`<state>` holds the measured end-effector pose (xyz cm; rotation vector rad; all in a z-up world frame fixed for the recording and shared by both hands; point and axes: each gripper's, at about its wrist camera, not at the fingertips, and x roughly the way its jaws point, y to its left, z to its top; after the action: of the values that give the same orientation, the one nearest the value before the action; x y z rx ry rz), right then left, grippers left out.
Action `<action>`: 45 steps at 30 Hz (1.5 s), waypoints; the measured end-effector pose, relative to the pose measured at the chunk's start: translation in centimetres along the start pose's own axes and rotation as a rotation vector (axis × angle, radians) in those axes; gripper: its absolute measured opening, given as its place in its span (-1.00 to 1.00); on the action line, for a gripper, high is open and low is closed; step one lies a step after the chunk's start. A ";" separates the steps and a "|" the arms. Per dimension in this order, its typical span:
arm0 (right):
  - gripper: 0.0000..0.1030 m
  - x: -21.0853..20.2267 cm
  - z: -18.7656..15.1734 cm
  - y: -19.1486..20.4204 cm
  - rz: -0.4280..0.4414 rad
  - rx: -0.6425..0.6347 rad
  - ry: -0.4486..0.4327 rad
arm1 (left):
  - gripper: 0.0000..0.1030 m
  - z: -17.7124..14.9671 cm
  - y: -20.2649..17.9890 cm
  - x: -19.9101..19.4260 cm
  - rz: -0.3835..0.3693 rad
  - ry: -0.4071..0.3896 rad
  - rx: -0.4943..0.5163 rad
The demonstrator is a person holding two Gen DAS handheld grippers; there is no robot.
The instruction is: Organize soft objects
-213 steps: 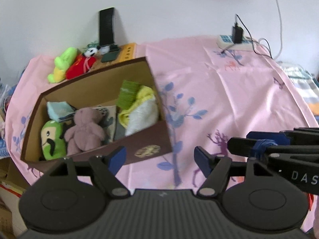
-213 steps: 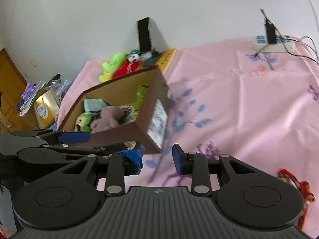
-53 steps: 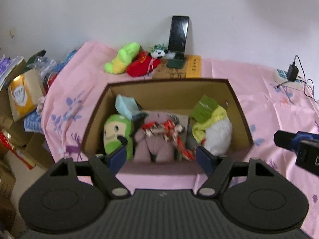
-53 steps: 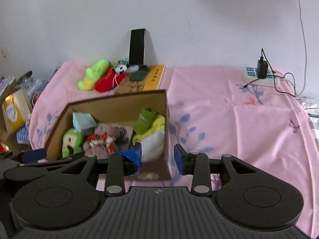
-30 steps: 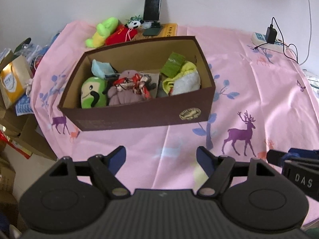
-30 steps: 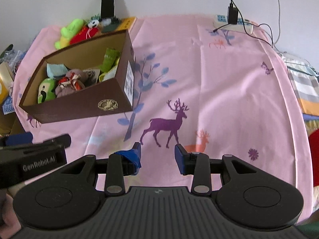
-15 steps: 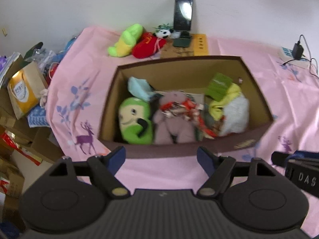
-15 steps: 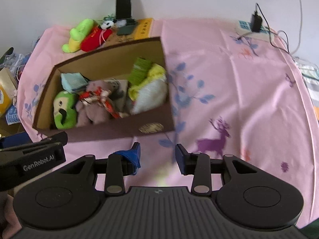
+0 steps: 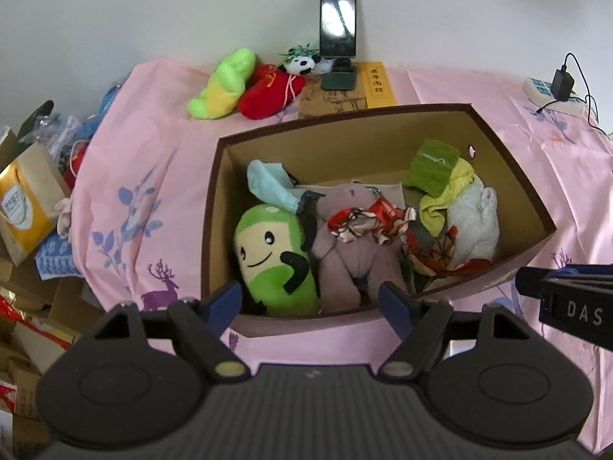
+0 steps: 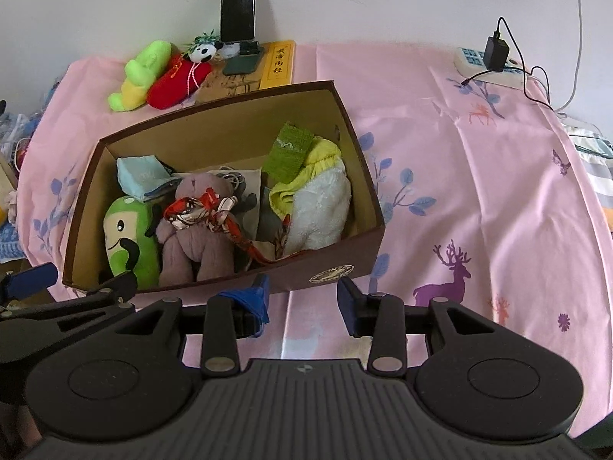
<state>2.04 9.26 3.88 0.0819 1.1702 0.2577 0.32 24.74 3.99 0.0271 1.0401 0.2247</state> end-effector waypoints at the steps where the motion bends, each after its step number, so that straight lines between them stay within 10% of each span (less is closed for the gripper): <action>1: -0.56 0.0 0.0 0.1 -0.005 0.001 -0.002 | 0.51 0.0 0.0 0.1 0.000 -0.001 0.001; 45: -0.51 3.3 1.3 2.9 -0.010 -0.021 0.094 | 0.51 1.6 2.5 3.9 -0.112 0.022 0.020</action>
<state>4.00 12.97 2.05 0.0458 1.2606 0.2675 3.15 28.06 1.80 -0.0155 1.0624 0.1132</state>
